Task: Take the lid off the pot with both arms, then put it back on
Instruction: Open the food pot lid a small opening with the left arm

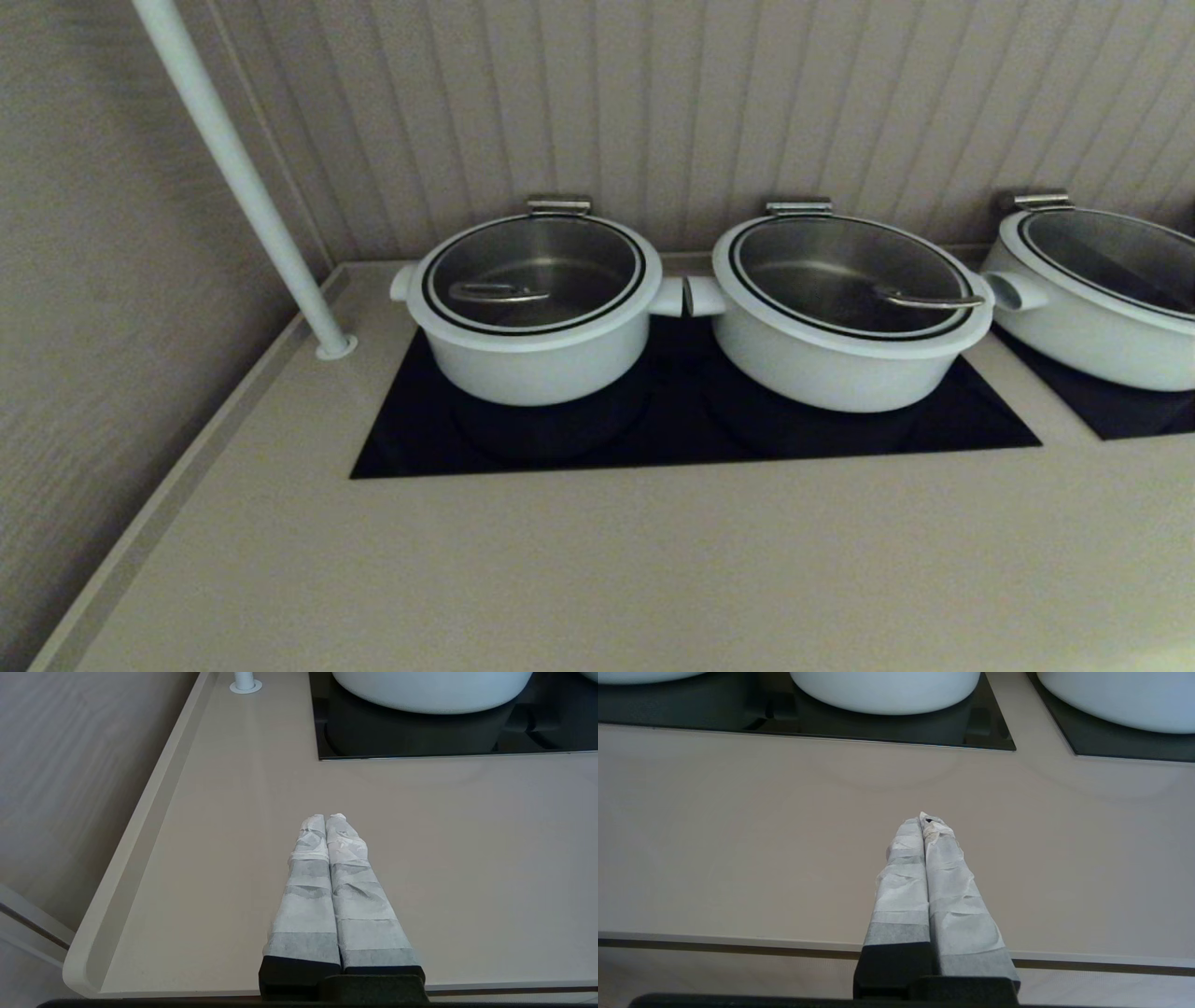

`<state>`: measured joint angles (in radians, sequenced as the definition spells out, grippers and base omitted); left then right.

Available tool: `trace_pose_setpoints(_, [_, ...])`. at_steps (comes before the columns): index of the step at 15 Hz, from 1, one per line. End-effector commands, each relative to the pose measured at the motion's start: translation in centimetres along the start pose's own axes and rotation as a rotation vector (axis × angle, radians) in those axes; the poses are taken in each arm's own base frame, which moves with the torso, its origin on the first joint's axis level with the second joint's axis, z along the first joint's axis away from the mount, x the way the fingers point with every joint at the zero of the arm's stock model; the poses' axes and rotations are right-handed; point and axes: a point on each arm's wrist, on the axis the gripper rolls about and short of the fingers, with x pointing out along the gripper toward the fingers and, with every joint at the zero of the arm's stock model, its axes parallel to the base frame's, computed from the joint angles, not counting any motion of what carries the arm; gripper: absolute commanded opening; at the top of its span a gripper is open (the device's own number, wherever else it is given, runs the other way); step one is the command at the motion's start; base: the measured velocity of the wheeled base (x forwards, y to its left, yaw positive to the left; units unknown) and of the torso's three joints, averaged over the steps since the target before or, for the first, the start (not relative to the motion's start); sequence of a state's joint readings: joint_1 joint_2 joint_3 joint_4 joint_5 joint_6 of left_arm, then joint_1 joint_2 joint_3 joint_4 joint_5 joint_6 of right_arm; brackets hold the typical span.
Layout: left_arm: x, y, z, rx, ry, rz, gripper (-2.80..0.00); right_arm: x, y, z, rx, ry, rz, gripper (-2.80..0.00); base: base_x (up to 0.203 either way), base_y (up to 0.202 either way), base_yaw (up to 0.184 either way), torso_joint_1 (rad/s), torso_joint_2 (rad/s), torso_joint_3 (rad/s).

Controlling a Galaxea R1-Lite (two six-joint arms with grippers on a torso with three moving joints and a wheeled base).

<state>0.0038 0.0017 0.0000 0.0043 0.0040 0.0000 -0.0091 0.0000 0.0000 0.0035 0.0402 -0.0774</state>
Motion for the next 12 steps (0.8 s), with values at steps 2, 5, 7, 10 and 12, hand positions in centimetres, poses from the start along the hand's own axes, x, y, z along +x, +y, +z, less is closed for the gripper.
trace_pose_setpoints(2, [0.0,0.0,0.0,0.0,0.0,0.001,-2.8,0.01,0.0,0.01,0.007,0.001,0.0,-2.8,0.0,0.0,0.0,0.0,0.0,0.0])
trace_pose_setpoints(5, [0.0,0.0,0.0,0.0,0.0,0.001,-2.8,0.01,0.0,0.01,0.007,0.001,0.0,-2.8,0.0,0.0,0.0,0.0,0.0,0.0])
trace_pose_setpoints(7, [0.0,0.0,0.0,0.0,0.0,0.001,-2.8,0.01,0.0,0.01,0.007,0.001,0.001,-2.8,0.0,0.0,0.0,0.0,0.0,0.0])
trace_pose_setpoints(10, [0.0,0.0,0.0,0.0,0.0,0.001,-2.8,0.01,0.0,0.01,0.007,0.001,0.001,-2.8,0.0,0.0,0.0,0.0,0.0,0.0])
trace_pose_setpoints(12, [0.0,0.0,0.0,0.0,0.0,0.001,-2.8,0.01,0.0,0.01,0.007,0.001,0.0,-2.8,0.0,0.0,0.0,0.0,0.0,0.0])
